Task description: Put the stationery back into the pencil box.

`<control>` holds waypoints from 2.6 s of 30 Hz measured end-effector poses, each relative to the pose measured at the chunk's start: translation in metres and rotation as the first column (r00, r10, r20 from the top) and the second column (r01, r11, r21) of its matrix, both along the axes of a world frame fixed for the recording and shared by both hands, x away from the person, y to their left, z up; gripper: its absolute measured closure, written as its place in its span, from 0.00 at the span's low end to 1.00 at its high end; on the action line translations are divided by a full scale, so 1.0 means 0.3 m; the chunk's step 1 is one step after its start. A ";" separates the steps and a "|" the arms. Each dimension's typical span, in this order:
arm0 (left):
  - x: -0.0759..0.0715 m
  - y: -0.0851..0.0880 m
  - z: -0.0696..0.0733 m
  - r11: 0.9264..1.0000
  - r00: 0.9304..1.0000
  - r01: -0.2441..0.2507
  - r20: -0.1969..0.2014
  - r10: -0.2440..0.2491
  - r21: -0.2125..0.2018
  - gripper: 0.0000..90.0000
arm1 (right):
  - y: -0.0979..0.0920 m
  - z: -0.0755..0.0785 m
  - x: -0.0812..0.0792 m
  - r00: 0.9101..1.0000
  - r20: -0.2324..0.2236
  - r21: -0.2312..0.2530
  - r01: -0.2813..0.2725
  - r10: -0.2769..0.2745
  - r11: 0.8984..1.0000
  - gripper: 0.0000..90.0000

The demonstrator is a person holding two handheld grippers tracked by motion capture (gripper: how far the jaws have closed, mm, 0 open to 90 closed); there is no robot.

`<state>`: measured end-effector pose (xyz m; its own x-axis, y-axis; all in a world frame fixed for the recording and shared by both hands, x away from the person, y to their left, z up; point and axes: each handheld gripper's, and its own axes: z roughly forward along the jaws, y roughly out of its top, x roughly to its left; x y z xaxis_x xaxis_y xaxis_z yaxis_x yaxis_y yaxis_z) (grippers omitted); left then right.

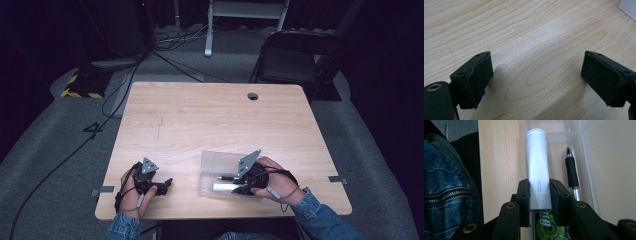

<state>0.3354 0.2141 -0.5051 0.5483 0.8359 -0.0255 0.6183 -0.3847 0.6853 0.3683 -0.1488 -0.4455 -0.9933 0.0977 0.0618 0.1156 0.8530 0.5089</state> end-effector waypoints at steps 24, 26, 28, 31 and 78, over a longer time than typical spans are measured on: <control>0.001 0.000 0.000 1.000 1.000 0.001 0.003 -0.001 0.001 0.12 | 0.014 -0.049 0.040 1.000 0.025 0.008 -0.014 0.014 1.000 0.79; 0.000 0.000 0.001 1.000 1.000 0.001 -0.001 -0.001 0.002 0.12 | 0.012 -0.051 0.047 0.999 0.035 0.018 -0.007 0.007 1.000 0.77; 0.000 0.000 -0.001 1.000 1.000 -0.001 0.004 0.001 0.000 0.12 | 0.011 -0.051 0.048 0.999 0.047 0.020 0.003 -0.004 1.000 0.76; 0.000 0.000 0.000 1.000 1.000 0.000 0.001 0.000 0.000 0.12 | 0.011 -0.050 0.049 0.998 0.061 0.030 0.005 -0.007 1.000 0.75; 0.000 0.000 0.000 1.000 1.000 0.001 0.000 -0.001 0.001 0.12 | -0.044 -0.023 0.077 0.989 0.075 0.075 0.124 -0.129 0.989 0.86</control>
<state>0.3354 0.2142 -0.5051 0.5491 0.8354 -0.0246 0.6180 -0.3861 0.6849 0.3915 -0.1621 -0.4525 -0.9752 0.2211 -0.0053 0.1773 0.7959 0.5789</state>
